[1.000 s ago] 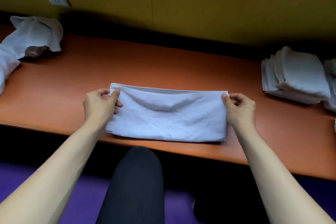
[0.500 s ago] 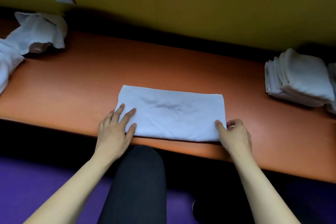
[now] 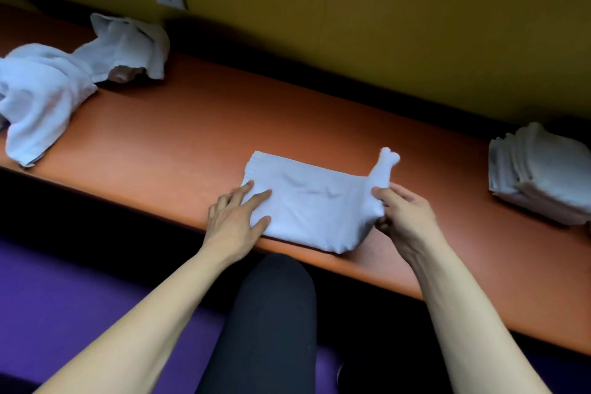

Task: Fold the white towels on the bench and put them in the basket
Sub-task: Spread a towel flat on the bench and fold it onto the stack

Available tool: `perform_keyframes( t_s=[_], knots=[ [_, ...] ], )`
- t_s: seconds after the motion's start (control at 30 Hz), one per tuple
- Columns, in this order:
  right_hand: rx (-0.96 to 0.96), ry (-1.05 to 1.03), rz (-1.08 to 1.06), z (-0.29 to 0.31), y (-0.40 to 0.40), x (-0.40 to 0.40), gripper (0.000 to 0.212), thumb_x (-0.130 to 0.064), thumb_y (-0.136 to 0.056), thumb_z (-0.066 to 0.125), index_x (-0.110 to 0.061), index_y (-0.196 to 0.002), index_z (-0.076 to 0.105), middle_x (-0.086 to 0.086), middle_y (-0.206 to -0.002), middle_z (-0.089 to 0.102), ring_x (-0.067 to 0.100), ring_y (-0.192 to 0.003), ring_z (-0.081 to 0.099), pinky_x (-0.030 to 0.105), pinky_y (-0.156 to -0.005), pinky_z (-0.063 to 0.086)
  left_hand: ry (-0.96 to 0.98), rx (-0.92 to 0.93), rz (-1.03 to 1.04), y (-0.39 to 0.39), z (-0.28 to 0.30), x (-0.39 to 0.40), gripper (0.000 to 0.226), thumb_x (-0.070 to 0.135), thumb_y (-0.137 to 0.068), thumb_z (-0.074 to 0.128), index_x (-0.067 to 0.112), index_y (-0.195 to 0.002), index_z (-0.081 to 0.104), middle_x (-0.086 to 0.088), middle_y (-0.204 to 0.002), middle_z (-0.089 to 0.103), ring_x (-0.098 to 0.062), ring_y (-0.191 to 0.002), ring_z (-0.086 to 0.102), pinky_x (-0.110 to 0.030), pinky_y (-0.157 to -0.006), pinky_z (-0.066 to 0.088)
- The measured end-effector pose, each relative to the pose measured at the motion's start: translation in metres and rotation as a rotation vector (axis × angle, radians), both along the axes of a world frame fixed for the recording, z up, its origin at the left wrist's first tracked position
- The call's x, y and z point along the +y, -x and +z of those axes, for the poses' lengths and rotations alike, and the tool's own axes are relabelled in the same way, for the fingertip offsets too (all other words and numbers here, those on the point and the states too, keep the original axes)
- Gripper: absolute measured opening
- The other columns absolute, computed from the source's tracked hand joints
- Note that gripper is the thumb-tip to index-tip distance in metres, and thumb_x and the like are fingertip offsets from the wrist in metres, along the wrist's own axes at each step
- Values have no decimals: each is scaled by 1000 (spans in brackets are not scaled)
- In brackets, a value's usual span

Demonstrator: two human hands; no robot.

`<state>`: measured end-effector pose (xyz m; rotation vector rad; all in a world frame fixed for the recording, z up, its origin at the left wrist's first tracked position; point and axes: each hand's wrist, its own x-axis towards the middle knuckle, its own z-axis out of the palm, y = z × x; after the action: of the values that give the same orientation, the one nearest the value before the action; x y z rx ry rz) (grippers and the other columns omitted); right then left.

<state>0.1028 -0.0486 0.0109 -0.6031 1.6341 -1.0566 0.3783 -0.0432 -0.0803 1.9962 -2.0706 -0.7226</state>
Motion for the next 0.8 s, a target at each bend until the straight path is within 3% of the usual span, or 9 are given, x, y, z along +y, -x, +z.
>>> perform_keyframes(
  t_s=[0.1,0.2,0.37,0.47,0.5,0.57,0.63,0.7,0.8],
  knots=[
    [76,54,72,9,-53,-16,10,-3,-90,64,-7,-96,72,-2,-49,52,13,-36,41,20,-41,35,-18,56,-7,-9,0,-3,52,40,-101,50,48,-150,37,17,-165,21,-22,-137,29,-35,-112,21],
    [17,60,104,13,-103,-25,15,-3,-90,63,-8,-103,71,9,-60,55,11,-35,45,17,-41,39,-48,229,14,-22,0,-8,52,28,-102,50,41,-151,38,19,-160,31,-20,-136,32,-31,-114,21],
    [211,62,314,-18,-157,-33,30,-27,-77,63,-24,-106,70,4,-80,73,24,-74,70,40,-80,59,-110,613,193,-39,-1,-15,39,17,-105,45,29,-140,55,11,-141,57,-8,-133,47,-16,-109,32],
    [293,3,498,-35,-171,-26,41,-32,-88,67,-23,-127,64,3,-110,70,22,-101,68,34,-97,53,-135,890,414,-40,3,-18,28,19,-106,43,19,-127,61,-2,-135,64,-14,-124,59,-27,-110,43],
    [295,-5,518,-38,-169,-22,41,-30,-91,65,-23,-132,62,-2,-108,68,17,-99,66,26,-94,50,-160,939,453,-40,4,-19,26,19,-107,41,16,-125,60,-7,-134,63,-16,-120,61,-28,-109,45],
    [285,37,434,-41,-154,-18,31,-21,-94,59,-25,-124,67,-9,-90,62,7,-75,60,11,-70,44,-173,906,493,-40,4,-22,26,34,-106,41,23,-120,61,-5,-129,65,-17,-118,62,-37,-109,46],
    [355,61,291,-46,-128,-11,25,-15,-92,56,-26,-109,70,-9,-80,59,6,-62,53,12,-56,39,-172,673,458,-39,8,-18,42,56,-94,38,30,-118,61,0,-125,66,-20,-119,60,-44,-109,44],
    [480,56,158,-52,-101,0,18,-17,-89,57,-26,-101,65,-7,-82,61,12,-72,59,24,-65,46,-142,462,423,-33,11,-10,58,62,-91,37,22,-126,60,-3,-126,63,-25,-120,55,-43,-107,42],
    [528,-37,106,-64,-74,14,19,-26,-89,61,-23,-106,53,-2,-95,63,22,-92,62,32,-78,48,-137,383,401,-19,12,-3,56,56,-93,55,17,-133,55,-5,-127,59,-26,-120,54,-45,-106,43]
  ],
)
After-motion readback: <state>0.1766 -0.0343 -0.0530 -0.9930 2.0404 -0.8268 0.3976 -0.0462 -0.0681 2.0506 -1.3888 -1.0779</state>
